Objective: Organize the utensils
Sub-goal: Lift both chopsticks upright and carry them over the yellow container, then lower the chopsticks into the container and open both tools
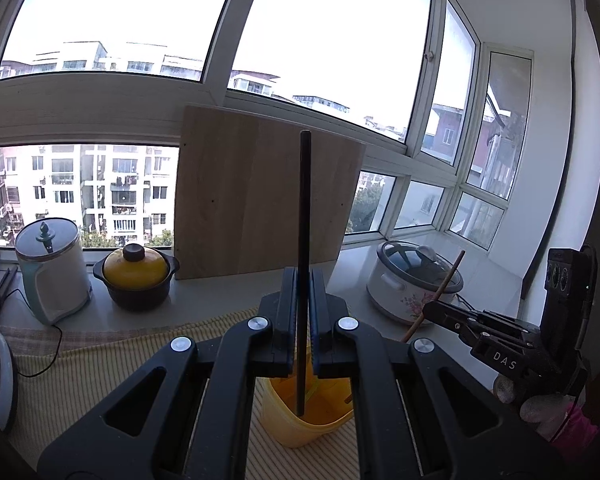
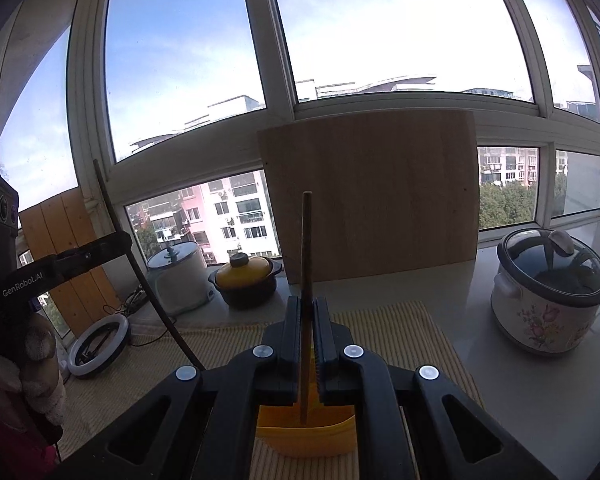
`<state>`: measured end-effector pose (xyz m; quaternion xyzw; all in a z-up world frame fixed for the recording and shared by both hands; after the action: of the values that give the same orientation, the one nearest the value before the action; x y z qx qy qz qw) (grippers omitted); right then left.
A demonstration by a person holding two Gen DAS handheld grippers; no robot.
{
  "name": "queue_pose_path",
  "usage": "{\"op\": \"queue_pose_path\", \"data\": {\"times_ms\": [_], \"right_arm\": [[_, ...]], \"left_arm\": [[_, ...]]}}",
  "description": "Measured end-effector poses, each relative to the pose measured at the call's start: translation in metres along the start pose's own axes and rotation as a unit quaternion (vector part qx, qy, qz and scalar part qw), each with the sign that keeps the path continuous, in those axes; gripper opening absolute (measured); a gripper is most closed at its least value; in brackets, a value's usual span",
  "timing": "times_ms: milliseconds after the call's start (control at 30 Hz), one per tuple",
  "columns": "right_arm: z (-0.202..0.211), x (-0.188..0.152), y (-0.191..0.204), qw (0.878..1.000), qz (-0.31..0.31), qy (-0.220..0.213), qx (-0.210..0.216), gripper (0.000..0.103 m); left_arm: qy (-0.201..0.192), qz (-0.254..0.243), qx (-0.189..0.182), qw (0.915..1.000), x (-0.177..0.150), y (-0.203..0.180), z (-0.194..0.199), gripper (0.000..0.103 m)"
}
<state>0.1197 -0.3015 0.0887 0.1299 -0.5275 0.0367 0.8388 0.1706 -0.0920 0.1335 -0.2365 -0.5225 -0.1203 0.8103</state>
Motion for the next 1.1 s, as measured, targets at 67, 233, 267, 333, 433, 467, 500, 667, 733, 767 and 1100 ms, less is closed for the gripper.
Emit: {"op": "queue_pose_path", "data": {"times_ms": [67,233,267,333,433,467,500,667,733,767,1100], "right_arm": [[-0.003,-0.003,-0.002,1.0,0.0,0.005,-0.002,0.003],[-0.01,-0.012,-0.005,1.0,-0.001,0.02,-0.006,0.003],[-0.011,-0.014,-0.006,1.0,-0.003,0.022,-0.006,0.003],[-0.014,-0.017,-0.008,1.0,-0.005,0.027,-0.006,0.003],[-0.017,-0.021,-0.01,0.999,-0.005,0.031,-0.01,0.003],[-0.019,-0.023,-0.011,0.999,-0.005,0.033,-0.011,0.003],[-0.02,-0.024,-0.012,0.999,-0.006,0.035,-0.011,0.003],[-0.027,-0.031,-0.014,0.999,-0.01,0.049,-0.012,0.003],[-0.029,-0.034,-0.014,0.998,-0.012,0.053,-0.011,0.004],[-0.03,-0.035,-0.015,0.998,-0.013,0.054,-0.012,0.003],[-0.04,-0.042,-0.013,0.997,-0.013,0.07,-0.013,0.005]], "left_arm": [[0.004,-0.001,0.001,1.0,-0.001,-0.002,-0.009,0.003],[0.017,0.006,0.008,0.9998,-0.009,-0.001,-0.031,0.003],[0.022,0.009,0.008,0.9997,-0.011,0.0,-0.035,0.003],[0.028,0.013,0.009,0.9995,-0.016,0.002,-0.043,0.003],[0.041,0.019,0.011,0.9989,-0.025,0.005,-0.053,0.003],[0.045,0.019,0.013,0.9987,-0.029,0.005,-0.056,0.003],[0.05,0.019,0.016,0.9985,-0.032,0.005,-0.059,0.003],[0.072,0.023,0.019,0.997,-0.048,0.009,-0.072,0.003],[0.079,0.025,0.019,0.9964,-0.053,0.009,-0.076,0.003],[0.082,0.026,0.018,0.9962,-0.055,0.009,-0.077,0.003],[0.101,0.023,0.01,0.9946,-0.068,0.006,-0.078,0.003]]}}
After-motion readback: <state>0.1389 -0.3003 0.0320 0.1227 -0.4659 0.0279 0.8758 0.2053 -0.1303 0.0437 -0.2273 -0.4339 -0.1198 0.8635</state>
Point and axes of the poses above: each gripper's, at about its wrist camera, not at the fingertips, and z roughly against the way its jaws point, y to its left, x to its top, the point moved 3 cm from there along -z, roughly the way its jaws point
